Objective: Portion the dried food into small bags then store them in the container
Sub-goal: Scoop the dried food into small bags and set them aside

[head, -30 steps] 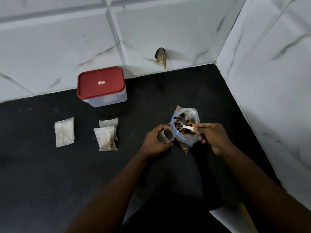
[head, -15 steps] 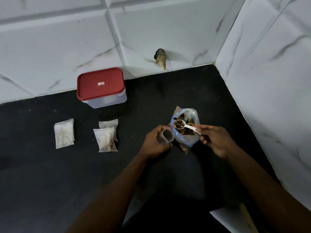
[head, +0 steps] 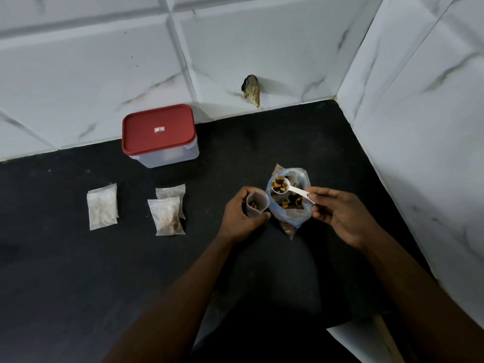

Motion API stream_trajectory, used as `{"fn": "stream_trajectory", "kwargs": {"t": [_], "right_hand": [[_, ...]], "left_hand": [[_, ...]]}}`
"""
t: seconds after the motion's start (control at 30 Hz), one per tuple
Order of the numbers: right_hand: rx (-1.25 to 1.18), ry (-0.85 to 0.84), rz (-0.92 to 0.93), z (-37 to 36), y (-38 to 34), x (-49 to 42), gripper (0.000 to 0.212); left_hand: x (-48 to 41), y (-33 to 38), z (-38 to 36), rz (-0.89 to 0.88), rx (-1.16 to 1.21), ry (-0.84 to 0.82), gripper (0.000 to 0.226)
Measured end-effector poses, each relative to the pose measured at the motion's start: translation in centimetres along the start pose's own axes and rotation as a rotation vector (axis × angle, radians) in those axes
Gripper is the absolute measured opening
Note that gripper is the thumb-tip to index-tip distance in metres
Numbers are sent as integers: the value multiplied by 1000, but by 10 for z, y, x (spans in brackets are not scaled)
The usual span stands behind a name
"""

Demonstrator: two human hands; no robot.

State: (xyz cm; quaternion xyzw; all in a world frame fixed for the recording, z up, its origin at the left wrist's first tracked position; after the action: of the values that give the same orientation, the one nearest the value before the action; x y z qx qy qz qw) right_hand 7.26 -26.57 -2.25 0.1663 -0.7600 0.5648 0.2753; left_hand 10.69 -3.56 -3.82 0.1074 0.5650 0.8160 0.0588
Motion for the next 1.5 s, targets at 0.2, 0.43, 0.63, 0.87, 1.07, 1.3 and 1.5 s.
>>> {"fn": "stream_trajectory", "kwargs": {"t": [0.2, 0.43, 0.63, 0.87, 1.07, 1.3, 1.5], "right_hand": [[50, -115, 69, -28, -12, 16, 22], [340, -102, 229, -48, -11, 25, 22], [888, -38, 794, -73, -39, 56, 23], [1000, -22, 947, -81, -33, 67, 24], [949, -2, 1014, -81, -38, 78, 19], [975, 14, 968, -79, -32, 69, 22], [957, 19, 977, -78, -33, 72, 21]], "left_hand": [[0, -3, -2, 13, 0, 6, 49], [3, -10, 1, 51, -40, 5, 51], [2, -8, 2, 27, -69, 11, 51], [3, -8, 5, 9, -57, 22, 50], [2, -12, 4, 54, -68, -12, 51], [3, -13, 4, 48, -22, -3, 47], [4, -12, 5, 42, -9, -5, 51]]}}
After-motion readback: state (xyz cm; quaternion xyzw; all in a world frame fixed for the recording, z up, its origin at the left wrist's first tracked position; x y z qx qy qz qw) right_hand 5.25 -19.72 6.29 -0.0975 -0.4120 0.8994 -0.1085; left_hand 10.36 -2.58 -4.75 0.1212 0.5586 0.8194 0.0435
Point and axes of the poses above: each hand's wrist, its own x-axis away from the middle knuckle, its own z-axis out of the back of the hand, y = z × x, the point moved 10 cm from there along -x, towards the middle knuckle, and after that the axes turned 6 degrees about -x, right-handed, at the moved point
